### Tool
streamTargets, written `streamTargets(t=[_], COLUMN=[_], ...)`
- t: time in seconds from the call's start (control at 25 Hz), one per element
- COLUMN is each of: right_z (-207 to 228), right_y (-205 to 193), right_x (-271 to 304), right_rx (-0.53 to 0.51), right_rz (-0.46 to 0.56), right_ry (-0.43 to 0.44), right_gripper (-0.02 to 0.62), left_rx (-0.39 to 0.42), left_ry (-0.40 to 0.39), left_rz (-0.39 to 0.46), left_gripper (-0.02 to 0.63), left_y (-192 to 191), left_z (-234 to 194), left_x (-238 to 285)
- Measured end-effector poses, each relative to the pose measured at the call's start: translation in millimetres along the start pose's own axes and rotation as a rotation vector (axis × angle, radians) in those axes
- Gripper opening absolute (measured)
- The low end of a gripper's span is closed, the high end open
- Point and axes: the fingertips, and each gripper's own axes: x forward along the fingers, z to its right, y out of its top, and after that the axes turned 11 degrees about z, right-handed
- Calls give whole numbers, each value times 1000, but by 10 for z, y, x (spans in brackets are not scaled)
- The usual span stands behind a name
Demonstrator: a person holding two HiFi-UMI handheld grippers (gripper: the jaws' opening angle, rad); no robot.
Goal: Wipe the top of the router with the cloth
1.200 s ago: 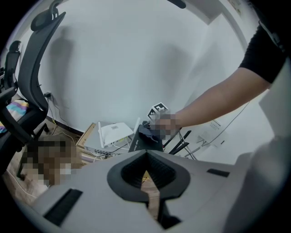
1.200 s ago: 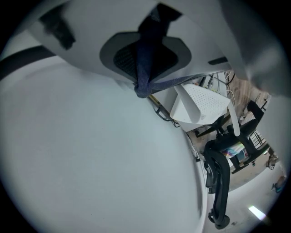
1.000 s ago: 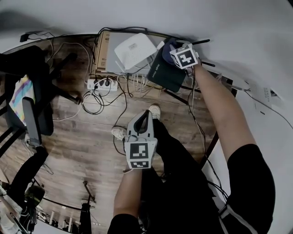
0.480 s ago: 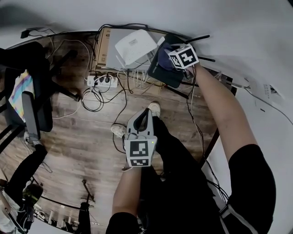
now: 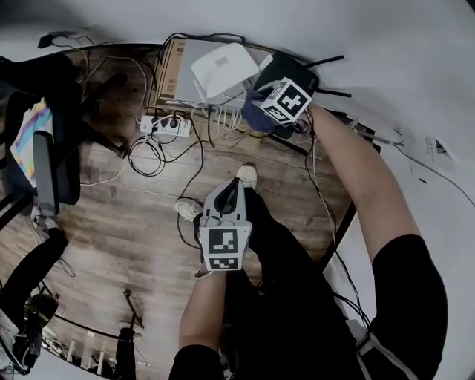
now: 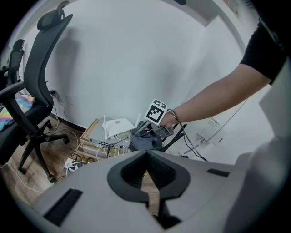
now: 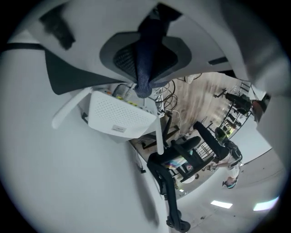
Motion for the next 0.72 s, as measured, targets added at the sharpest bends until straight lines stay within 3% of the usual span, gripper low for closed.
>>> streamTargets(t=[0.24, 0.4, 0.56, 0.72], right_z=[-465, -518, -377, -33], right_y=[-171, -294, -347, -364], right_x=[38, -8, -76, -165], right_rx=[-133, -177, -212, -179], right_rz=[-119, -204, -244, -248], right_ry=[177, 231, 172, 50], right_gripper=[71, 71, 72, 78], left_rx=[-15, -6, -9, -4], left_ry=[-2, -11, -15, -20], left_rz=[9, -4, -11, -12], left_gripper=[11, 11, 11, 11], left_y=[-50, -123, -151, -135], left_z=[10, 15, 22, 11], left_x=[-44, -54, -52, -27])
